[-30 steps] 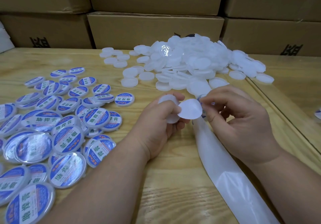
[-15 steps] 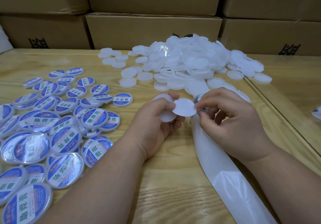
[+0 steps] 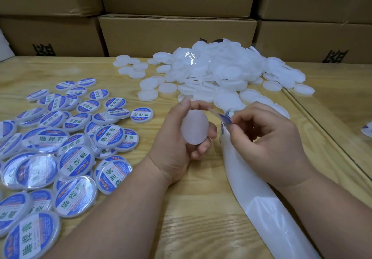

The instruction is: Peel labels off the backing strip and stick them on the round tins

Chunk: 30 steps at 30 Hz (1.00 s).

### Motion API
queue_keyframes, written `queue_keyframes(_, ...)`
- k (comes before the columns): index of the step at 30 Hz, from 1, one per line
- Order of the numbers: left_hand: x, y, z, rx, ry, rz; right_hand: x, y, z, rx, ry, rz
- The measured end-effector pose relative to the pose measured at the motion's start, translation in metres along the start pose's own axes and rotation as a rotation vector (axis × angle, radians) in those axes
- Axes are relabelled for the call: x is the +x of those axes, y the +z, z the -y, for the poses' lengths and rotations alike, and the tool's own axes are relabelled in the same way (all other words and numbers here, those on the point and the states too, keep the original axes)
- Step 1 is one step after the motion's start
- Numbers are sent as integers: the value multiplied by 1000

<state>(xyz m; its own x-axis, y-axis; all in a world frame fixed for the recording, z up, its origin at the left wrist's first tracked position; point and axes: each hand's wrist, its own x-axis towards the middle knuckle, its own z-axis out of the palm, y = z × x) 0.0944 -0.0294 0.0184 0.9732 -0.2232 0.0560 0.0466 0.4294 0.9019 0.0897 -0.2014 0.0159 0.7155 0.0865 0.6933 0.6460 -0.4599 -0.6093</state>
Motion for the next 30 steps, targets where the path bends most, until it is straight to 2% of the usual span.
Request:
queue_keyframes(4, 2, 0, 2, -83, -34, -51, -4, -1, 6, 209, 228, 6)
queue_keyframes(8, 4, 2, 4, -16, -31, -71, -2, -1, 8, 396, 406, 20)
queue_keyframes(11, 3, 4, 3, 14, -26, -64, 0, 0, 4, 465, 514, 91)
queue_keyframes(18, 3, 4, 1, -37, -67, 21, -2, 5, -2, 342, 598, 168)
queue_keyframes(30, 2, 9, 1, 42, -65, 28, -2, 6, 1, 407, 627, 197)
